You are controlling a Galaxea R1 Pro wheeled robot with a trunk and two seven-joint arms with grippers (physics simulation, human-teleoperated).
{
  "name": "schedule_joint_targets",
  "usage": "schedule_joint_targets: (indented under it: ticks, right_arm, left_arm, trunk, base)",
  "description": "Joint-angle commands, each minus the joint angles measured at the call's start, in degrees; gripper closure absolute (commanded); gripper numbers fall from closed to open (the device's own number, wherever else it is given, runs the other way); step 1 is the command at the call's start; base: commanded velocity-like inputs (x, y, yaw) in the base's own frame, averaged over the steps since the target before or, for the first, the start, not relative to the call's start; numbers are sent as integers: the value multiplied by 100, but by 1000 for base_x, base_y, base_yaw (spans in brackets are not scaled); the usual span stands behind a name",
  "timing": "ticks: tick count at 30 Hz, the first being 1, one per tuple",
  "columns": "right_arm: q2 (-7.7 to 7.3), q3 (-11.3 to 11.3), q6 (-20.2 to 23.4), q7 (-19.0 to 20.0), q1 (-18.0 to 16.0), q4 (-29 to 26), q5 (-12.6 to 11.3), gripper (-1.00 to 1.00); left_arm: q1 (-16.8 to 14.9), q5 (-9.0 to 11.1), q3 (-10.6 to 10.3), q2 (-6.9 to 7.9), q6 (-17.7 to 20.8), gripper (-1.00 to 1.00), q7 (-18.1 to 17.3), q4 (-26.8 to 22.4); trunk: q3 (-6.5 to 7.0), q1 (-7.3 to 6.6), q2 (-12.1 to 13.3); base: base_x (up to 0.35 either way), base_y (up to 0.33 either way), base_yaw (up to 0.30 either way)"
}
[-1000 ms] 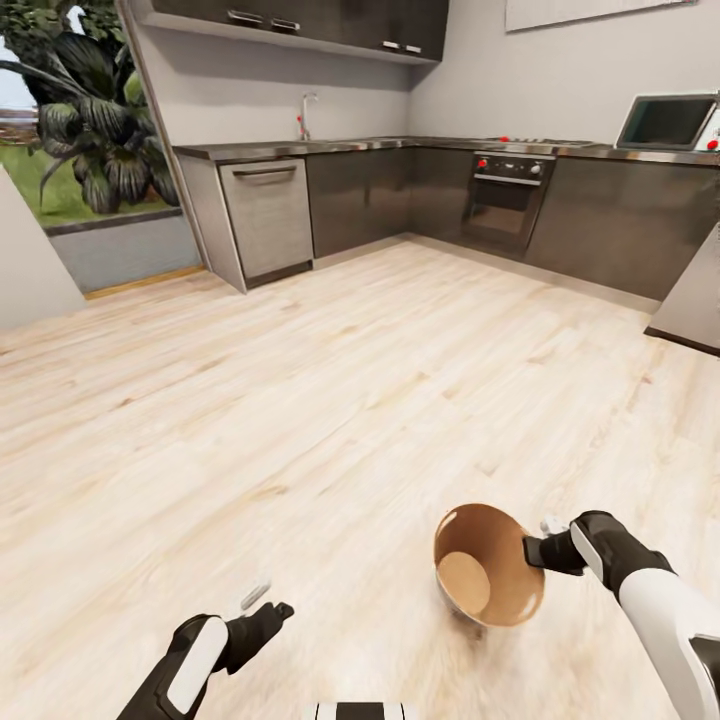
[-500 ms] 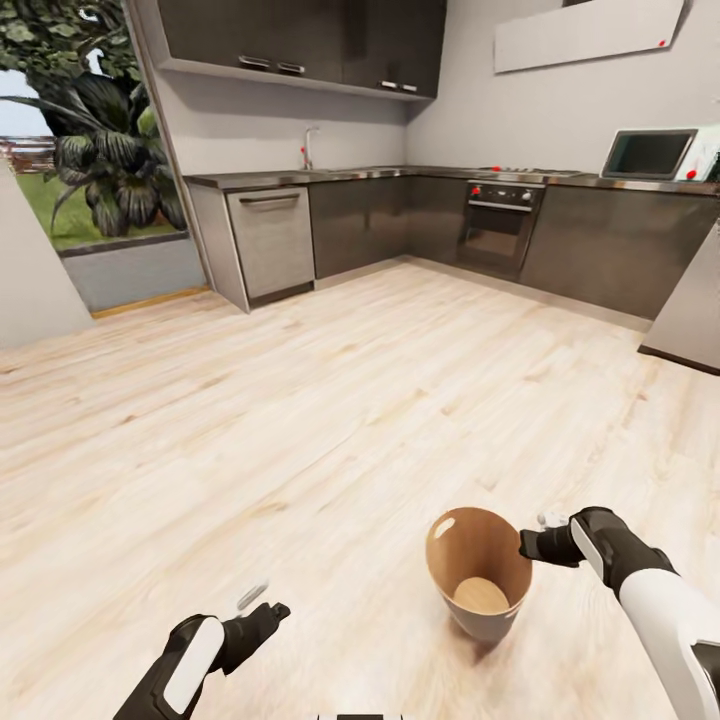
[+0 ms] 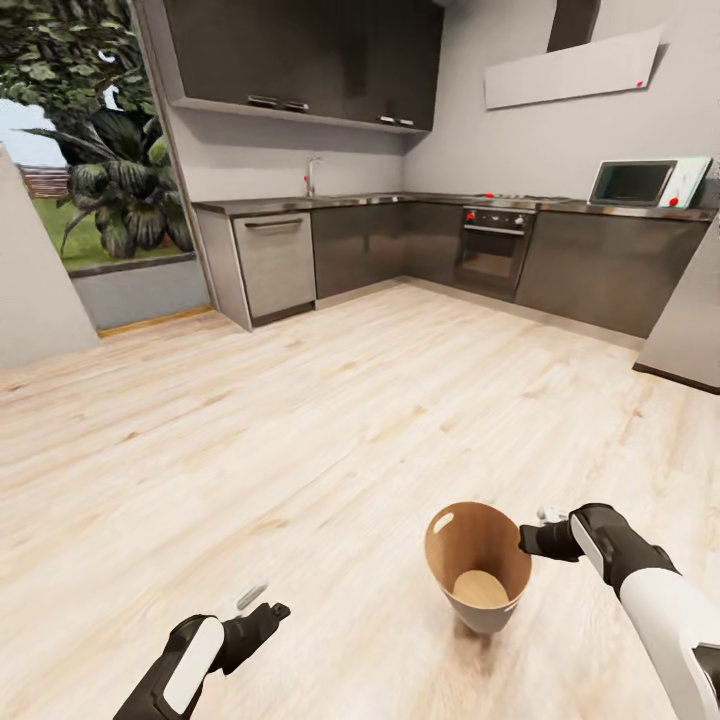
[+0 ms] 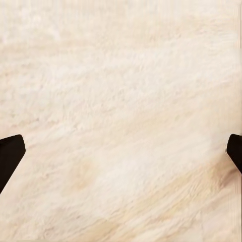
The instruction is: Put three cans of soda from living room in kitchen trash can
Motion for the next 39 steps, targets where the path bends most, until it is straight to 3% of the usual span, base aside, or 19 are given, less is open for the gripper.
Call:
schedule_joint_targets:
  ticks: [1,3,4,5,6,9,12,14,20,32,39]
  right_arm:
    - [7,-9,209,25,-4,-26,-95,100]
    - [17,-9,958,21,34,-539,-93,100]
    - [20,-15,1126,24,175,-830,-96,100]
    - [49,-10,1287,26,502,-1560,-93,100]
    - [83,11,1304,25,533,-1635,-86,100]
    - [113,30,1322,26,526,-1651,-77,100]
    - [280,59,1321,23,525,-1751,-52,100]
    - [358,265,1325,20,529,-1792,-38,100]
    - [393,392,1334,25,548,-2053,-40,100]
    - [477,416,1337,27,560,-2122,-43,100]
    - [552,630,1343,20,589,-2123,-39,100]
  left_arm:
    - [0,-1,0,3,0,-100,-4,0]
    - [53,-1,34,7,0,-100,-6,0]
    - [69,-1,52,22,0,-100,-8,0]
    - [119,69,162,121,-8,-100,-21,-33]
    - [170,68,614,130,-25,-100,-2,-65]
    - [226,63,814,131,-121,-100,3,-75]
    - [244,63,872,132,-179,-100,17,-79]
    - [246,55,880,132,-183,-100,20,-79]
    - [246,48,915,162,-186,-100,47,-63]
    - [246,59,931,206,-205,-100,28,-13]
    - [246,37,1072,211,-211,-100,17,-4]
  trunk:
    - [23,-3,2]
    - [68,-8,4]
    - [92,-10,6]
    - [114,-13,7]
    - [136,-15,8]
    - [203,-23,12]
    - [269,-31,16]
    - [314,-36,19]
    - [447,-52,27]
    - [712,-82,43]
    - [863,-120,91]
  base:
    - [0,0,0]
    - [0,0,24]
    - [0,0,164]
    - [0,0,275]
    - [0,0,295]
    - [0,0,297]
    - [0,0,298]
    - [0,0,298]
    - [0,0,298]
    - [0,0,298]
    - [0,0,298]
